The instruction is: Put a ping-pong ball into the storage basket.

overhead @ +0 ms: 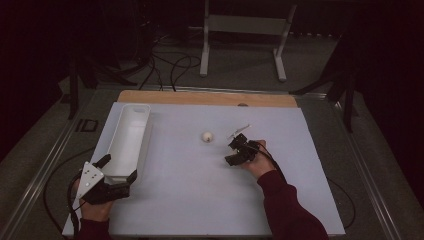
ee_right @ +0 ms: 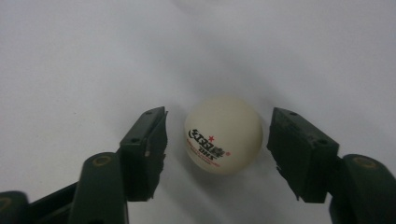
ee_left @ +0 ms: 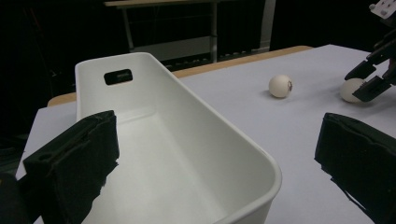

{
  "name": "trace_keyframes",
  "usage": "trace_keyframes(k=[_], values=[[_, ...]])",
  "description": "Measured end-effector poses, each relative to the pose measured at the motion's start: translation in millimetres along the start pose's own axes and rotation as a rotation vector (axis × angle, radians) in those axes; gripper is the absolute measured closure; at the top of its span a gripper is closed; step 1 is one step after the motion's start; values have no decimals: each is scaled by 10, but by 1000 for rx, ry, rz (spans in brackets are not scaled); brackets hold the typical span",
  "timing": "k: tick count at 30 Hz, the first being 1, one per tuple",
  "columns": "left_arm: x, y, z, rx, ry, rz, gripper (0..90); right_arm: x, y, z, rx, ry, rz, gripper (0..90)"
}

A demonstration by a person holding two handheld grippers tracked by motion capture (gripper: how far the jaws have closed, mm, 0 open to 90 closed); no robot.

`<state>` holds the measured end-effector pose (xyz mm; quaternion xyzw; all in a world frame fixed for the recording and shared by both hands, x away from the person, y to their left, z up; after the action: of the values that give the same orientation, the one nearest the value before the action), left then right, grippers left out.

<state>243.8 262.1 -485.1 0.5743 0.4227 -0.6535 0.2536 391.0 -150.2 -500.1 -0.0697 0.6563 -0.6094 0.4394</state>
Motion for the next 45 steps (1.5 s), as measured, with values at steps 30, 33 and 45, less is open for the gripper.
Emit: trace_keyframes(k=[30, 33, 45], values=[[1, -3, 0, -2, 1, -1, 5, -13, 6, -41, -5, 5, -4, 500], [1, -3, 0, -2, 0, -1, 6, -16, -33, -41, -9, 4, 11, 499], [0, 1, 1, 0, 1, -1, 5, -35, -107, -57, -11, 5, 28, 499]])
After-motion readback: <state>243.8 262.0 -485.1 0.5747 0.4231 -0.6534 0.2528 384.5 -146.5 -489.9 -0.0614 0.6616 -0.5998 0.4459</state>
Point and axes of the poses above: each handheld gripper's, and its own axes: y roughly forward along the jaws, x roughly out of its underside, z roughly to its right, the point moved 1 cm from there along y, roughly forward along the jaws, and after that the axes turned 5 degrees about x, right-handed, at the moved point
